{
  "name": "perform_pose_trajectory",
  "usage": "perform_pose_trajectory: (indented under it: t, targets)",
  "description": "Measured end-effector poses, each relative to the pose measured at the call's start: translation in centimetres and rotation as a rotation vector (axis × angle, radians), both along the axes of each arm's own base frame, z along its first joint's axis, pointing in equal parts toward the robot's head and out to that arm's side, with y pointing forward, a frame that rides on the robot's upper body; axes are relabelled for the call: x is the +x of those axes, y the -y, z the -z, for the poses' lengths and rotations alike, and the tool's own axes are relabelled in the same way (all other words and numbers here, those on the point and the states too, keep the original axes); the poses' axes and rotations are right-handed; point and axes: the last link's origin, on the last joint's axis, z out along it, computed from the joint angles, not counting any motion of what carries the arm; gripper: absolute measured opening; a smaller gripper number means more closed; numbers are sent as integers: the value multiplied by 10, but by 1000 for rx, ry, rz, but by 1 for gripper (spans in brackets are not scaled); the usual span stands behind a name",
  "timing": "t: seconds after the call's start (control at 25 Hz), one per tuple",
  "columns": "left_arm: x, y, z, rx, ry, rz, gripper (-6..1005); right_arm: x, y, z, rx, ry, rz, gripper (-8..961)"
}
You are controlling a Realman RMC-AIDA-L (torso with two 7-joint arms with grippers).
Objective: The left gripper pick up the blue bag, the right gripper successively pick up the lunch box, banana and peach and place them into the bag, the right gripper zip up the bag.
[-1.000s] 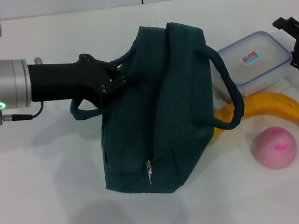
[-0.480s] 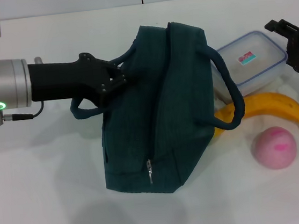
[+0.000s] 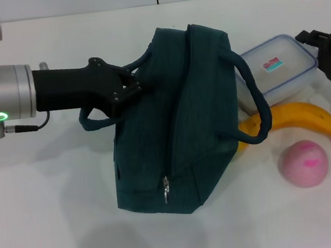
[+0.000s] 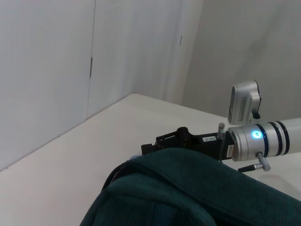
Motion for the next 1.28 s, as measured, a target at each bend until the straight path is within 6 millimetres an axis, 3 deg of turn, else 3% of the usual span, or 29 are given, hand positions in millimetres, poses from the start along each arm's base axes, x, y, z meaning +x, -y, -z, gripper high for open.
perform_pose_trajectory:
  t: [0.08,0.44,0.68,0.96,1.28]
  targets:
    - [1,0,-1,5,16,-1,36,0,1,-1,13,21,-17,340]
    - [4,1,-8,25,75,-5,36,4,14,-4,35,15,-63,164]
    - [7,0,-11,31,114,-18,36,2,27,-17,131,39,-165,95]
    - [8,3,-14,-7,126,-43,36,-3,36,-30,224,101,-279,103]
    - [9,5,-19,-22,146,-44,36,-30,41,-53,309,113,-517,112]
